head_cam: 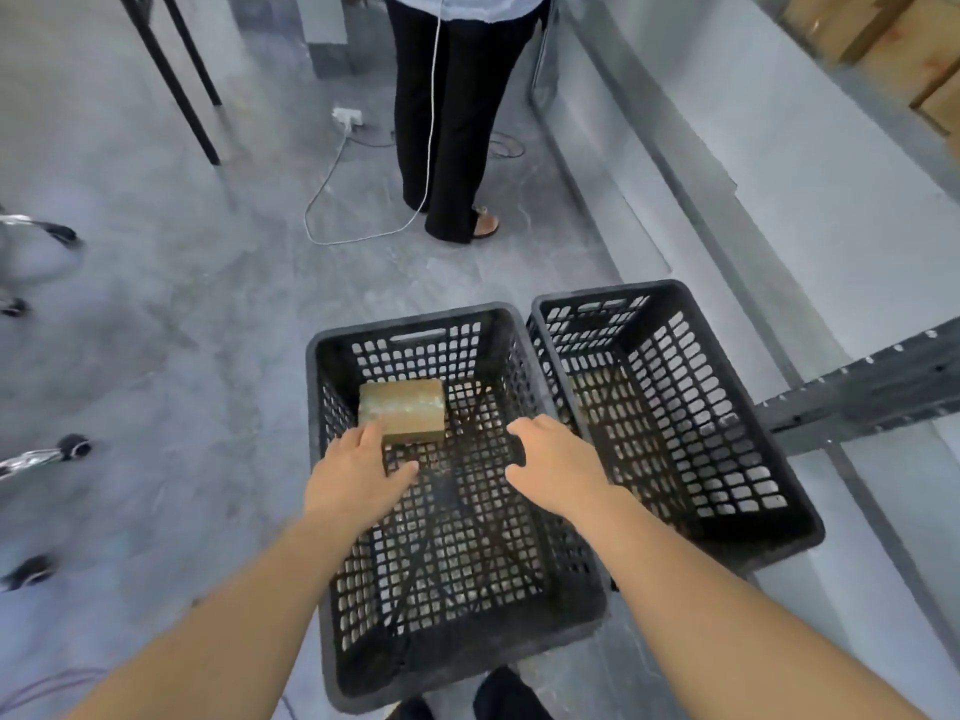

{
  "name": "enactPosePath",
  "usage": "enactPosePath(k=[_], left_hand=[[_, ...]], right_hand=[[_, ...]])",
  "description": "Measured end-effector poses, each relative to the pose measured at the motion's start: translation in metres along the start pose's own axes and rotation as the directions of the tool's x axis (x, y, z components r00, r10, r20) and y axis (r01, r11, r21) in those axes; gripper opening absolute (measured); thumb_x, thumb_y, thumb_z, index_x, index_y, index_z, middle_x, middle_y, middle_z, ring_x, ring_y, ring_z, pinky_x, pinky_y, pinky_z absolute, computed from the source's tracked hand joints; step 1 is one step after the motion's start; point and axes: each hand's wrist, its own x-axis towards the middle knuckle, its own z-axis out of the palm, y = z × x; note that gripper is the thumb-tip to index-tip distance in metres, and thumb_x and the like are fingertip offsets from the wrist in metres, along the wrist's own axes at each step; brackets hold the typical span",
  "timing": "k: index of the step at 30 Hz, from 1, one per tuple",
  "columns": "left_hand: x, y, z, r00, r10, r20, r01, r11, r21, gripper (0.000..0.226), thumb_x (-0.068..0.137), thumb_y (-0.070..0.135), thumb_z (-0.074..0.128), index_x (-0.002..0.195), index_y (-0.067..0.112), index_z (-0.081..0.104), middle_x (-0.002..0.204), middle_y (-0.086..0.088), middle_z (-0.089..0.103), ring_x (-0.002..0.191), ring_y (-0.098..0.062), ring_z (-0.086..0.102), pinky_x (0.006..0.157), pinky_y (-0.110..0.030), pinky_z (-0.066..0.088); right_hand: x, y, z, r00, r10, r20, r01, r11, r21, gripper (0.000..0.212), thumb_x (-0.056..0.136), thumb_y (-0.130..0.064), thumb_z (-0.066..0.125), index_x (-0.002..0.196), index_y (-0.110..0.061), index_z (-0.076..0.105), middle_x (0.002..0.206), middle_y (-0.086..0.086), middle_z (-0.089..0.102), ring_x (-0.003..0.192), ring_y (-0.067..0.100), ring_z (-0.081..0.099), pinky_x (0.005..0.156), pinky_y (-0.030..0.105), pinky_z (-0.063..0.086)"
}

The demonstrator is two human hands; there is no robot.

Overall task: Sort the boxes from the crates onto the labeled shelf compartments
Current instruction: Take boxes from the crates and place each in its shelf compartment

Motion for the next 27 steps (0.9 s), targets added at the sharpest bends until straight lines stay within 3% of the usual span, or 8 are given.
enactPosePath(k=[8, 14, 18, 21, 23, 27], left_hand=[[0.097, -0.025, 0.064, 0.984, -0.179, -0.003, 0.177, 0.974, -0.139, 0.064, 0.09, 0.046, 0.055, 0.142, 0.017, 0.033, 0.139, -0.008, 0.042, 0.127, -0.026, 0.04, 0.099, -0.041, 0.041], [0.166, -0.048, 0.118, 0.948, -0.317, 0.018, 0.312, 0.92, -0.238, 0.069, 0.088, 0.036, 0.059, 0.145, 0.015, 0.028, 0.144, -0.012, 0.036, 0.131, -0.03, 0.036, 0.104, -0.046, 0.037], [0.198, -0.056, 0.144, 0.903, -0.43, 0.021, 0.416, 0.86, -0.295, 0.073, 0.089, 0.031, 0.056, 0.15, 0.018, 0.018, 0.152, -0.01, 0.025, 0.137, -0.03, 0.028, 0.108, -0.05, 0.032], [0.217, -0.062, 0.163, 0.871, -0.487, 0.067, 0.479, 0.81, -0.339, 0.08, 0.091, 0.034, 0.055, 0.153, 0.015, 0.007, 0.158, -0.01, 0.015, 0.143, -0.031, 0.019, 0.113, -0.049, 0.025], [0.228, -0.069, 0.172, 0.837, -0.535, 0.113, 0.528, 0.74, -0.417, 0.082, 0.089, 0.038, 0.057, 0.152, 0.015, 0.009, 0.155, -0.012, 0.022, 0.14, -0.034, 0.025, 0.113, -0.05, 0.028], [0.233, -0.071, 0.169, 0.77, -0.615, 0.168, 0.597, 0.603, -0.529, 0.075, 0.091, 0.042, 0.053, 0.151, 0.015, 0.016, 0.153, -0.012, 0.026, 0.134, -0.035, 0.035, 0.106, -0.047, 0.034]], right_hand=[[0.127, 0.014, 0.057, 0.991, -0.06, 0.116, 0.065, 0.997, -0.04, 0.051, 0.094, -0.031, 0.05, 0.143, -0.023, 0.037, 0.141, 0.002, 0.042, 0.127, 0.023, 0.044, 0.094, 0.04, 0.047], [0.204, 0.015, 0.109, 0.987, -0.053, 0.152, 0.049, 0.998, 0.03, 0.052, 0.091, -0.03, 0.056, 0.139, -0.016, 0.042, 0.137, 0.008, 0.047, 0.123, 0.028, 0.048, 0.098, 0.043, 0.045], [0.242, 0.011, 0.142, 0.984, -0.024, 0.179, -0.002, 0.989, 0.146, 0.047, 0.088, -0.027, 0.062, 0.13, -0.013, 0.046, 0.123, 0.005, 0.054, 0.113, 0.027, 0.054, 0.091, 0.042, 0.049], [0.266, 0.01, 0.161, 0.98, 0.006, 0.197, -0.051, 0.974, 0.221, 0.055, 0.086, -0.027, 0.066, 0.133, -0.015, 0.041, 0.121, 0.004, 0.055, 0.109, 0.025, 0.055, 0.087, 0.037, 0.049], [0.276, 0.009, 0.169, 0.973, 0.017, 0.232, -0.08, 0.961, 0.265, 0.054, 0.088, -0.021, 0.064, 0.135, -0.014, 0.038, 0.121, 0.007, 0.055, 0.101, 0.021, 0.054, 0.081, 0.032, 0.046], [0.277, 0.009, 0.177, 0.968, 0.008, 0.25, -0.107, 0.917, 0.384, 0.057, 0.088, -0.014, 0.061, 0.138, -0.016, 0.034, 0.12, 0.005, 0.057, 0.101, 0.021, 0.057, 0.083, 0.032, 0.051]])
